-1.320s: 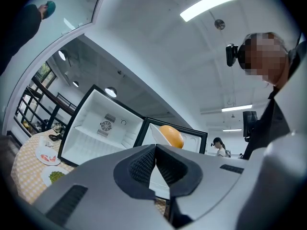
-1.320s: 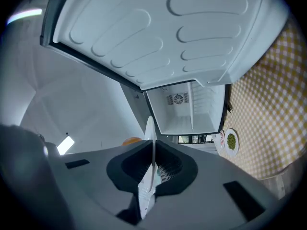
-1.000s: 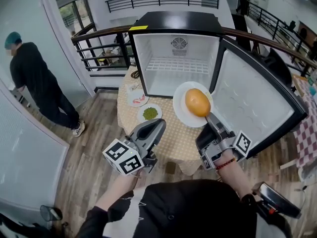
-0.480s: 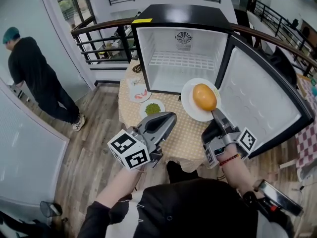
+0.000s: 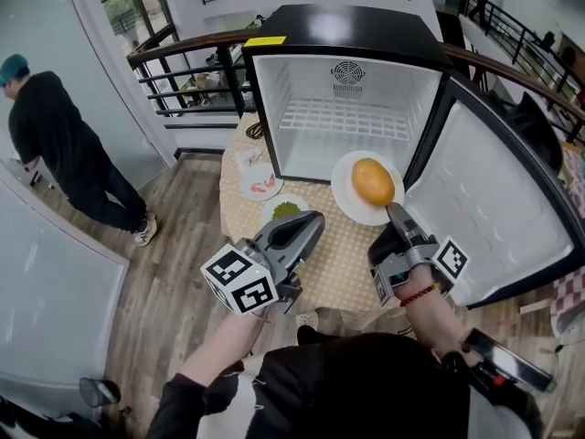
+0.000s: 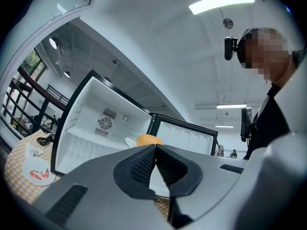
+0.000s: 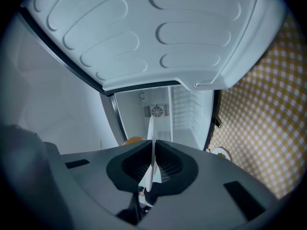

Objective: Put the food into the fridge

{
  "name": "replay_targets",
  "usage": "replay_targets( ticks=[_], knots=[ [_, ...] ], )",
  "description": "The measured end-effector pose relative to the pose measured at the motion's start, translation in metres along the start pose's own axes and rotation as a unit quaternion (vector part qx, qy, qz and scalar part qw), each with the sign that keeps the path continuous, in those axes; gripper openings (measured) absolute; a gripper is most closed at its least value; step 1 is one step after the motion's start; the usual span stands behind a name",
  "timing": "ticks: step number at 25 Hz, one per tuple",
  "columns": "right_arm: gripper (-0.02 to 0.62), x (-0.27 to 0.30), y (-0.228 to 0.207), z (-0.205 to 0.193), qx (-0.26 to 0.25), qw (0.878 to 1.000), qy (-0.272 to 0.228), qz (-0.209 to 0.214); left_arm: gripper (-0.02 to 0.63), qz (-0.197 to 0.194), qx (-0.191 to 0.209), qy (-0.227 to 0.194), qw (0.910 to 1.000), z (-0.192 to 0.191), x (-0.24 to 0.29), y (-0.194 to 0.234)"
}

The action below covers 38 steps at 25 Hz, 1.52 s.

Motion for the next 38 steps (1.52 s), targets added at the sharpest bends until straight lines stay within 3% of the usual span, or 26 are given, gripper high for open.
replay_targets(
  ticks=[10,19,27,38],
  knots=[
    [0.025,0.09,-0.016,0.024,-0.014,0.999,-0.039,-0.006,0.014,-0.021,0.006,0.021,0.9995,0.018,0.045,0.068],
    [0.025,0.149,-0.04,0.04,-0.022,0.995,-0.083,-0.057,0.014,-0.008,-0.011,0.027,0.9996,0.003,0.066,0.113],
    [0.025,0.18,-0.057,0.065,-0.074,0.984,-0.121,-0.104,0.014,-0.026,-0.034,0.045,0.9981,0.001,0.081,0.126],
    [0.025,0.205,-0.07,0.071,-0.101,0.974,-0.144,-0.142,0.014,-0.045,-0.011,0.061,0.9971,-0.003,0.085,0.142]
  ],
)
Point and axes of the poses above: the fingertips, and each gripper's own axes: x forward along the fingers, y to its left, z out of its top, the point moved 2 cm from there along -x, backward along the fingers, and after that the axes turned 10 degrees about z, right-handed, at the moved point
